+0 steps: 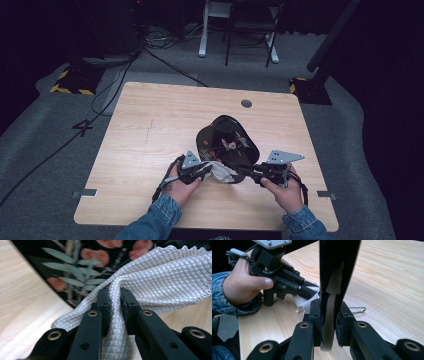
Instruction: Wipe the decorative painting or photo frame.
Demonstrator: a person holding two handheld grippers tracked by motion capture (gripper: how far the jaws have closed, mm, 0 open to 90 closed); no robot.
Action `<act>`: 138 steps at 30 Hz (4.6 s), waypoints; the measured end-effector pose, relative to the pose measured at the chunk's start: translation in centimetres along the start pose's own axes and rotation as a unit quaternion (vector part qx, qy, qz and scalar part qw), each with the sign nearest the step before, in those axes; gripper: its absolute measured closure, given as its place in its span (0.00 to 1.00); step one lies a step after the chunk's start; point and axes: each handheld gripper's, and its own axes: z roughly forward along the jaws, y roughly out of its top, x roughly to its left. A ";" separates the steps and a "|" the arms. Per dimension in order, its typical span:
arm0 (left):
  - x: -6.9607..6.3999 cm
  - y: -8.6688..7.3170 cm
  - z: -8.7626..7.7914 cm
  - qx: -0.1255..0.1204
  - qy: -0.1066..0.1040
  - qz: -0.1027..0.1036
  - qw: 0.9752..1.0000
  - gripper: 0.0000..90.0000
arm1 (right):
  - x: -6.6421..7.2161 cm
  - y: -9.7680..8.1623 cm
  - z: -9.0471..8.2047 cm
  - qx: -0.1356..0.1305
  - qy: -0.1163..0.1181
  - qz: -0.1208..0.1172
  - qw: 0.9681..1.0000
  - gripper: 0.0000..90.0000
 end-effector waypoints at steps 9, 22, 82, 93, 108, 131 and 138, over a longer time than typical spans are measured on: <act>1.7 -0.1 -0.6 -0.003 0.024 -0.031 0.999 0.89 | 0.0 0.0 0.0 0.000 0.001 -0.001 1.000 0.88; -0.8 0.1 0.8 0.053 -0.020 0.015 0.998 0.89 | -0.1 0.0 0.0 -0.001 0.005 0.001 1.000 0.88; 2.8 2.6 -7.3 -0.070 -0.012 -0.041 0.997 0.91 | -0.5 -0.1 -0.2 -0.002 0.014 0.014 1.000 0.88; 2.5 5.8 -9.9 -0.141 -0.031 -0.042 0.989 0.91 | -0.2 -0.2 -0.3 0.000 0.012 0.010 1.000 0.88; 2.6 10.6 -11.1 -0.203 -0.030 -0.044 0.978 0.90 | 0.0 -0.3 -0.5 0.002 0.014 0.008 1.000 0.88; 2.1 11.7 -6.9 -0.123 -0.011 -0.022 0.992 0.90 | 0.1 -0.3 -0.4 0.004 0.018 0.002 1.000 0.88; 1.7 11.5 -6.6 -0.109 0.003 -0.001 0.994 0.90 | 0.1 -0.3 -0.4 0.004 0.017 0.005 1.000 0.88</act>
